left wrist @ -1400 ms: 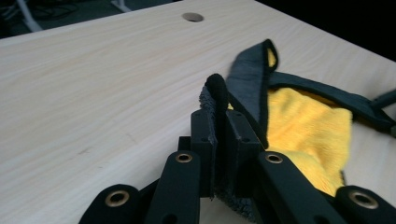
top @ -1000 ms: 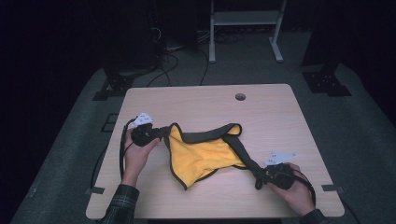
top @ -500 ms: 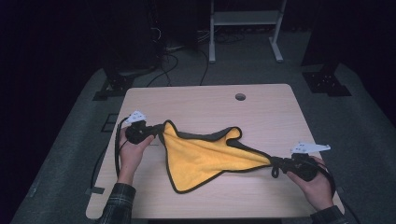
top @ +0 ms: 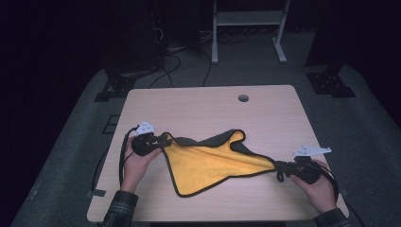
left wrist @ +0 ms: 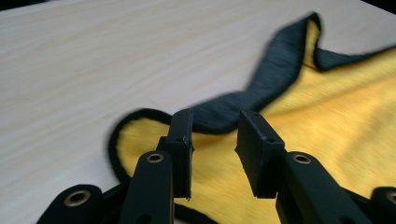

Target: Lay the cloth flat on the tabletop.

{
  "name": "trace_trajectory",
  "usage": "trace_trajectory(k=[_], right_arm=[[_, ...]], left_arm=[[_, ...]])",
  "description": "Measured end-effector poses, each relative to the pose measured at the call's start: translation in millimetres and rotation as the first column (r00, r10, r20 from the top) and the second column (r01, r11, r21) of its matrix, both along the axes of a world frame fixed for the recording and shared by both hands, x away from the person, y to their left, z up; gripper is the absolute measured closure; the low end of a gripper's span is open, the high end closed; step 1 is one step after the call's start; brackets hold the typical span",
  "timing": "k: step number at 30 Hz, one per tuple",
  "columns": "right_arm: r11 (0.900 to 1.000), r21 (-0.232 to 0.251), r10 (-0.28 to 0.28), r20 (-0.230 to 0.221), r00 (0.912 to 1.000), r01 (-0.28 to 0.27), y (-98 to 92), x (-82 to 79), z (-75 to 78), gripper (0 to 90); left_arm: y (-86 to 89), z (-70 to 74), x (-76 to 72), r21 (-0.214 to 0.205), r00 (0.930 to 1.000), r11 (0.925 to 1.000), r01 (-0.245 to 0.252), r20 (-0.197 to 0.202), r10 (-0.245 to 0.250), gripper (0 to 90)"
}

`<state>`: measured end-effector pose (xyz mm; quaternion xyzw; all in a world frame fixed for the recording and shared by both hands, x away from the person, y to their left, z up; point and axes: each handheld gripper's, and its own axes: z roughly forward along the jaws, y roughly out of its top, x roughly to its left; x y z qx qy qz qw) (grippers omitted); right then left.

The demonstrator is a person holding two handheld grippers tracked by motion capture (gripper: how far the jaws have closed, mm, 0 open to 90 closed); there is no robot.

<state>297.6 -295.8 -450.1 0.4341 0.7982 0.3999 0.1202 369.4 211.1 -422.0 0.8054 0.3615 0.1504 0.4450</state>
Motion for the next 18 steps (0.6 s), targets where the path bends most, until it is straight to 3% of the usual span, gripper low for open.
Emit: trace_trajectory(k=[1, 2, 5, 12, 18], right_arm=[[1.0000, -0.005, -0.002, 0.003, 1.0000, 0.002, -0.1, 0.0, 0.3, 78.9], [1.0000, -0.005, -0.002, 0.003, 1.0000, 0.002, -0.1, 0.0, 0.3, 78.9], [1.0000, -0.004, -0.005, 0.001, 1.0000, 0.005, -0.4, 0.6, -0.1, 78.6], [1.0000, 0.002, -0.007, 0.035, 0.9994, 0.007, 1.7, 4.8, 2.4, 68.8], [0.9996, 0.010, 0.024, 0.046, 0.9987, -0.025, 11.7, 14.4, 3.8, 65.7]], left_arm=[[-5.7, -0.9, -10.3, 0.006, 0.9994, 0.9994, 0.034, 0.009, -0.035, 64.6], [-5.7, -0.9, -10.3, 0.006, 0.9994, 0.9994, 0.034, 0.009, -0.035, 64.3], [-15.3, -5.6, -28.2, 0.009, 0.9963, 0.9963, 0.086, 0.005, -0.086, 62.0], [-28.2, -20.5, -47.8, 0.035, 0.9910, 0.9909, 0.130, -0.036, -0.129, 56.3], [-45.5, -34.5, -68.8, 0.093, 0.9765, 0.9739, 0.207, -0.079, -0.200, 51.0]])
